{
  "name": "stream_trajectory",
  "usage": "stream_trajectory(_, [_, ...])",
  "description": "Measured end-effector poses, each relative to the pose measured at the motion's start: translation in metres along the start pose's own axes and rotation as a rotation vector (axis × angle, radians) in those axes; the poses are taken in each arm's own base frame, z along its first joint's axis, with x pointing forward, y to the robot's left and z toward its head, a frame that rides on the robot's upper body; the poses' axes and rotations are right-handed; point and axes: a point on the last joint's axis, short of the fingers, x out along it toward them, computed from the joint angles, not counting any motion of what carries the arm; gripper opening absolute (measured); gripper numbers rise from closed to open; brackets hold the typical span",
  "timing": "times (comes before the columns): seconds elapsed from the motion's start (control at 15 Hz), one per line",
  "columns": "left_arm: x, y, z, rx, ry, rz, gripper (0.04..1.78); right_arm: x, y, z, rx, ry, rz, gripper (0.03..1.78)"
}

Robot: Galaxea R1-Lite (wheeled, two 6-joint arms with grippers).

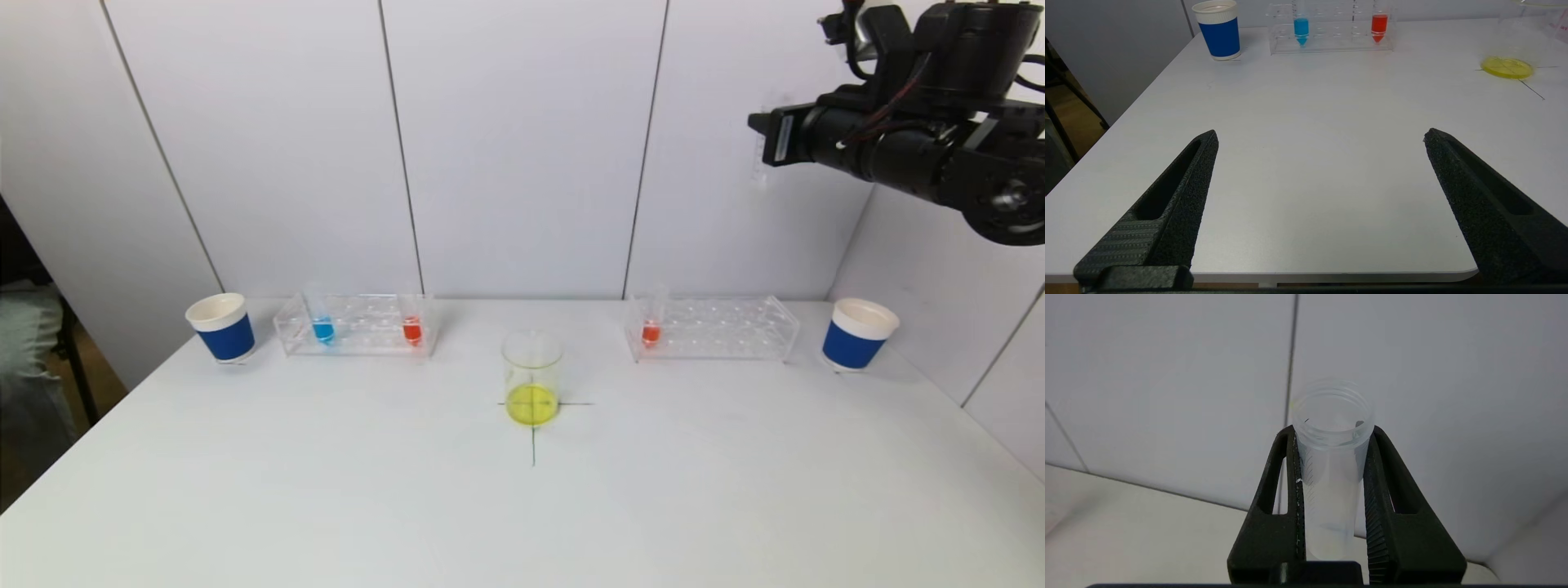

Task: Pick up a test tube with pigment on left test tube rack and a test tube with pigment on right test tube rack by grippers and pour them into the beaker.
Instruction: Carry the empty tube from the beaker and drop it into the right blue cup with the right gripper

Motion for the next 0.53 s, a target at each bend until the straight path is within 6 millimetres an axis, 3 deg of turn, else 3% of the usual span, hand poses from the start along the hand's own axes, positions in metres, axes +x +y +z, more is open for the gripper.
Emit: stream_trajectory(0.53, [0.0, 0.0, 0.0, 0.0, 0.0, 0.0, 1.76, -0.009, -0.105, -0.019, 0.068, 0.037, -0.18, 0.47])
